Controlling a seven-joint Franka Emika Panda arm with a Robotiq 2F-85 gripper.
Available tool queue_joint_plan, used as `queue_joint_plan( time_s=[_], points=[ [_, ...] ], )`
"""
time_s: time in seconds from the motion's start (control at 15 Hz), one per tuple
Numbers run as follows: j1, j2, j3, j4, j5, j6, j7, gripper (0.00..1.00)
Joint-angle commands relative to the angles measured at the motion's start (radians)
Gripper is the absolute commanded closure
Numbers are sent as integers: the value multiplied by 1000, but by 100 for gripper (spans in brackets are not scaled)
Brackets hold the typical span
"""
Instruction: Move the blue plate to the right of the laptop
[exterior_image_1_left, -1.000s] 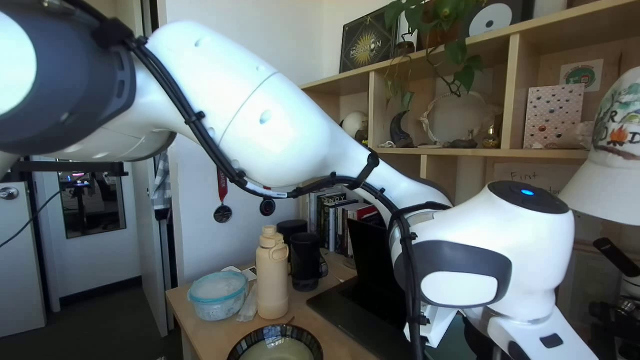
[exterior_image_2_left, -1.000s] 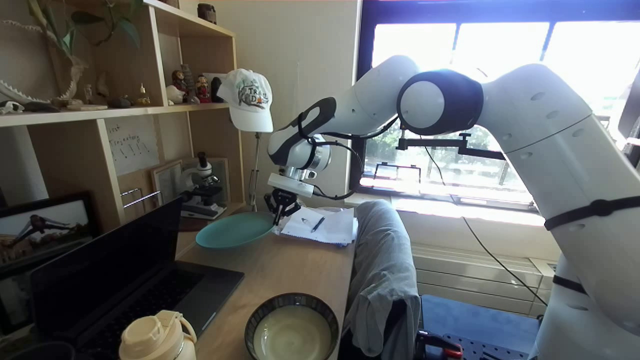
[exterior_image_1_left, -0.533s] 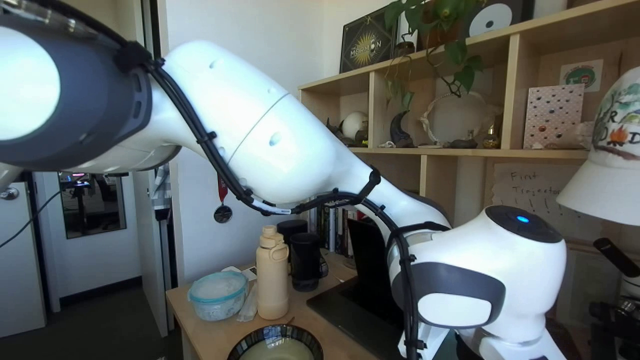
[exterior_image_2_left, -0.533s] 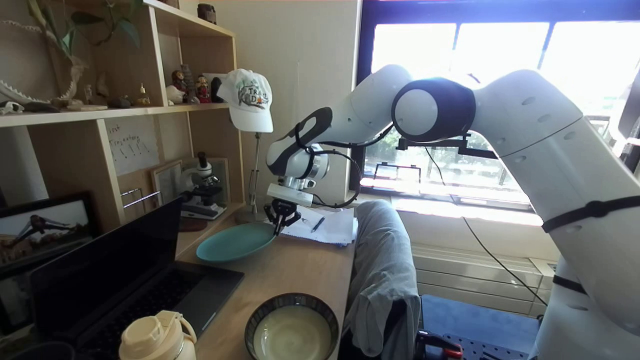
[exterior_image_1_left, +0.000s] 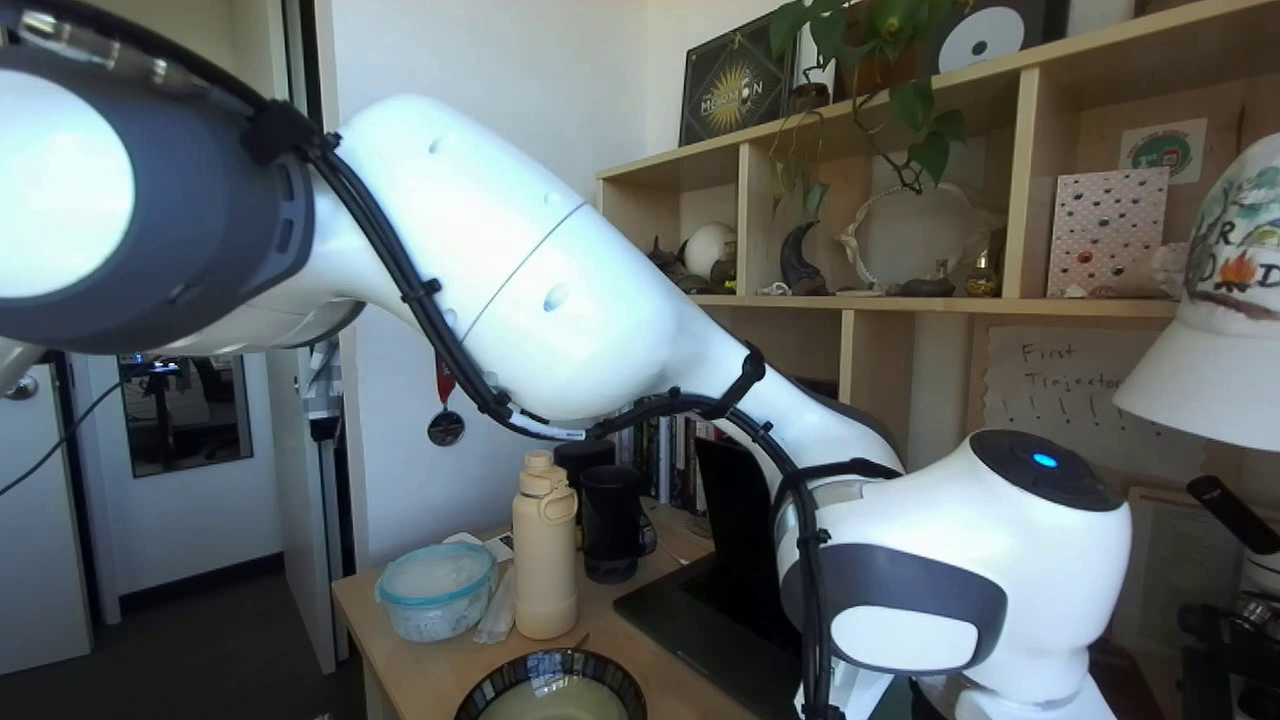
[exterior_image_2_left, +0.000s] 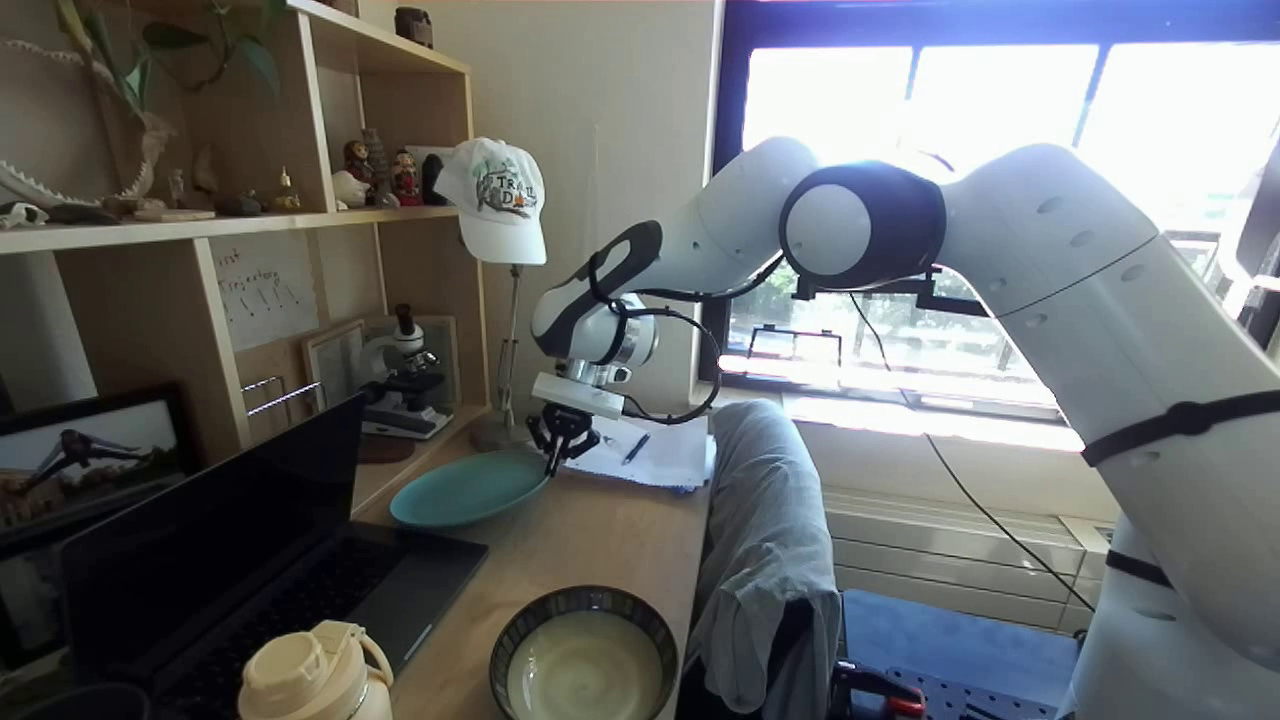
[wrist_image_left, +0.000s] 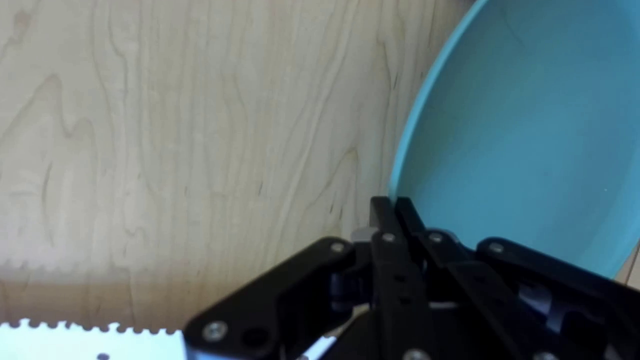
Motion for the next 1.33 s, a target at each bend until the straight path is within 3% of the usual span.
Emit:
queue_joint_plan(
  time_s=[0.0,0.47,1.27],
  points=[
    [-22,6,19,15,38,35,-6,99],
    [-29,70,30,59,76,60,-5,99],
    [-13,116,45,63,134,265,10,99]
  ],
)
